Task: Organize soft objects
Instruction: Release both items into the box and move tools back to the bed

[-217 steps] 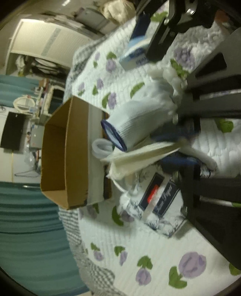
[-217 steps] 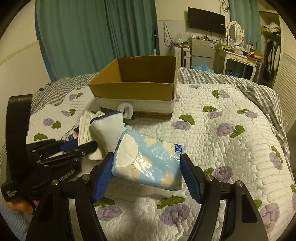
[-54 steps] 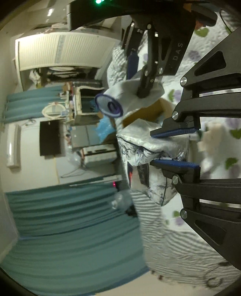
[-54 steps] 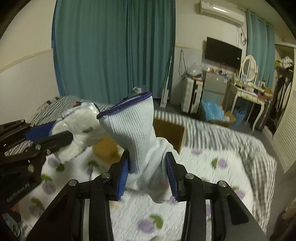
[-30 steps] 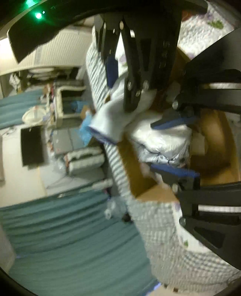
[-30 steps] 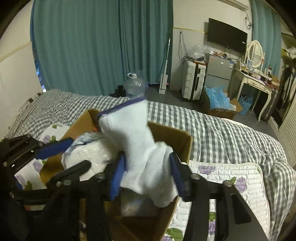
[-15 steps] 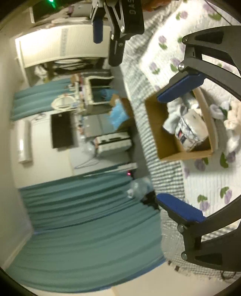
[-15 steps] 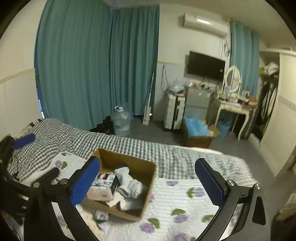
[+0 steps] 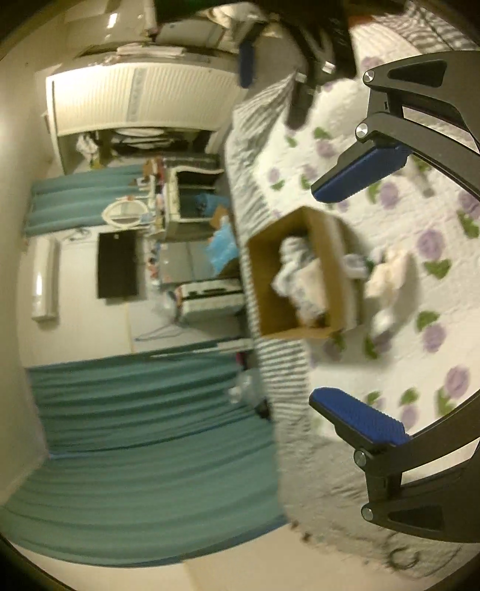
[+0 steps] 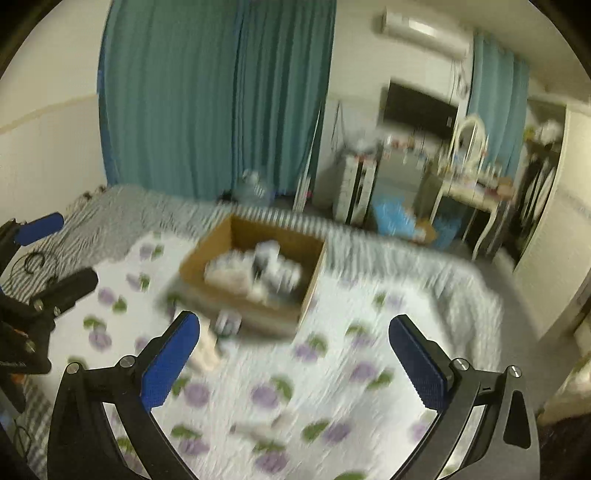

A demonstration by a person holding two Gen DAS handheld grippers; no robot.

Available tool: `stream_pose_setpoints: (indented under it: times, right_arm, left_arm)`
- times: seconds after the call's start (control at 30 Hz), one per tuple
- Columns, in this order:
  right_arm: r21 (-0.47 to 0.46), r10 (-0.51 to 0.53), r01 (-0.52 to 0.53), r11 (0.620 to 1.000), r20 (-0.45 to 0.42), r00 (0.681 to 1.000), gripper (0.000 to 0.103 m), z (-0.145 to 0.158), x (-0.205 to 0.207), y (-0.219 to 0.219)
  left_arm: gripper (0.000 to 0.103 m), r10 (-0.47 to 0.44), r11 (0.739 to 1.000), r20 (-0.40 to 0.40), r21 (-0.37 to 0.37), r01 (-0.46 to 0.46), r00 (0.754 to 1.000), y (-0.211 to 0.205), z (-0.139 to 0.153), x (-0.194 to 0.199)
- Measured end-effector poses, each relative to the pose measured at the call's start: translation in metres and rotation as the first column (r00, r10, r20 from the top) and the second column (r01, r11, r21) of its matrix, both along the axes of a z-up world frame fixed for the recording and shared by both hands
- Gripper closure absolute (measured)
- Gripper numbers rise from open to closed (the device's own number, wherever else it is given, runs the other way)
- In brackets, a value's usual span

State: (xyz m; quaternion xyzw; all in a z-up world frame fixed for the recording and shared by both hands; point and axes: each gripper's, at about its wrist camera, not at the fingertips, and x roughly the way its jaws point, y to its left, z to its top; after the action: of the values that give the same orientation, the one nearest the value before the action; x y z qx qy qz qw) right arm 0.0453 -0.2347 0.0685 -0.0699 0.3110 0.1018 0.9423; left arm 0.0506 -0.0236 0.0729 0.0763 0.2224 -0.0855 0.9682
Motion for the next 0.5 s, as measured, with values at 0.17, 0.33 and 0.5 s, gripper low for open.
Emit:
stream_pose_setpoints:
  times: [0.17, 0.33, 0.5]
  right_arm:
    - [-0.075, -0.010, -0.002, 0.997, -0.164, 0.986, 0.000, -0.092, 0.009, 0.008]
    - [-0.044, 0.002, -0.017, 0.999, -0.309, 0.951, 0.000, -0.162, 0.018, 0.012]
    - [-0.080, -0.011, -0.023, 0.997, -0.398, 0.917, 0.000, -0.202, 0.029, 0.018]
  left_arm:
    - [0.001, 0.015, 0.997, -0.110, -0.069, -0.023, 0.994, -0.001, -0.059, 0.003]
    - [0.001, 0.049, 0.995, -0.212, -0.071, -0.066, 0.976, -0.002, -0.121, 0.017]
    - [0.001, 0.075, 0.993, -0.290, -0.069, -0.099, 0.954, 0.006, -0.166, 0.023]
